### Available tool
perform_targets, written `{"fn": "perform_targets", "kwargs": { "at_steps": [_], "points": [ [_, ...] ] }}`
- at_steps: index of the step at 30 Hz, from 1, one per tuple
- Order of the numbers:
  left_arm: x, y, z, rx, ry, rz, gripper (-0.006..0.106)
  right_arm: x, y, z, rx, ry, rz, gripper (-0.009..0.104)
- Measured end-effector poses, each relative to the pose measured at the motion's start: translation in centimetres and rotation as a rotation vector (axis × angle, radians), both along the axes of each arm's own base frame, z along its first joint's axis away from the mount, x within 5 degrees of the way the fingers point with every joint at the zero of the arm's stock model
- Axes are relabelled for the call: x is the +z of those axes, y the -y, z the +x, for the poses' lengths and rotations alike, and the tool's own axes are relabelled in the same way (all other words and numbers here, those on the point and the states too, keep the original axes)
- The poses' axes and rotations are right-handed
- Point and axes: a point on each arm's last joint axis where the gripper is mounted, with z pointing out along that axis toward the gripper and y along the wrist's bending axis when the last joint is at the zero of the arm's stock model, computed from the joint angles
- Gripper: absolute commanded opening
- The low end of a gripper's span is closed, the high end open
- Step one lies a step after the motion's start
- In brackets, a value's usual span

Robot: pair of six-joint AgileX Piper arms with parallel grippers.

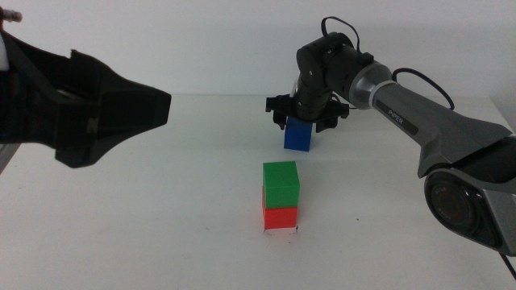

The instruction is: Stack red cubes first, then green, then blue cubes in a specific spot.

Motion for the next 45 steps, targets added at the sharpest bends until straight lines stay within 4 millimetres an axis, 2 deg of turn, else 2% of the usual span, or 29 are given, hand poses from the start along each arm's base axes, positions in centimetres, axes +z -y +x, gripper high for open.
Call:
{"fn": "perform_targets", "kwargs": {
  "at_steps": [3, 5, 7, 9, 13, 17, 20, 24, 28, 31, 35, 40, 45],
  "points": [
    [0.0, 0.0, 0.0, 0.000, 0.000, 0.000, 0.094, -0.7, 0.0, 0.0, -0.008, -0.022, -0.007, 0.057],
    [0.0, 0.0, 0.0, 0.000, 0.000, 0.000, 0.094, -1.2, 0.0, 0.0, -0.009, -0.034, -0.013, 0.045],
    [0.0, 0.0, 0.0, 0.000, 0.000, 0.000, 0.094, -1.4, 0.0, 0.0, -0.008, -0.036, -0.020, 0.026],
    [0.0, 0.0, 0.0, 0.000, 0.000, 0.000, 0.094, -1.3, 0.1, 0.1, -0.008, -0.025, -0.032, 0.012],
    [0.0, 0.0, 0.0, 0.000, 0.000, 0.000, 0.094, -0.8, 0.3, 0.2, 0.011, -0.006, -0.055, 0.004],
    [0.0, 0.0, 0.0, 0.000, 0.000, 0.000, 0.094, 2.8, 0.6, -0.5, 0.074, 0.030, -0.074, 0.000],
    [0.0, 0.0, 0.0, 0.000, 0.000, 0.000, 0.094, 7.2, 1.4, -2.1, 0.092, 0.052, -0.084, -0.001],
    [0.0, 0.0, 0.0, 0.000, 0.000, 0.000, 0.094, 11.8, 2.3, -6.0, 0.115, 0.048, -0.077, -0.001],
    [0.0, 0.0, 0.0, 0.000, 0.000, 0.000, 0.094, 14.6, 1.6, -11.5, 0.121, 0.055, -0.088, -0.001],
    [0.0, 0.0, 0.0, 0.000, 0.000, 0.000, 0.094, 15.1, 0.1, -15.4, 0.140, 0.079, -0.127, -0.001],
    [0.0, 0.0, 0.0, 0.000, 0.003, -0.002, 0.094, 14.7, -2.1, -18.4, 0.185, 0.083, -0.083, -0.001],
    [0.1, 0.0, 0.1, 0.001, 0.013, -0.011, 0.094, 13.4, -3.6, -18.5, 0.202, 0.064, -0.033, -0.001],
    [0.2, 0.1, 0.1, 0.001, 0.015, -0.012, 0.094, 10.6, -4.5, -17.7, 0.192, 0.012, -0.069, -0.001]
  ]
}}
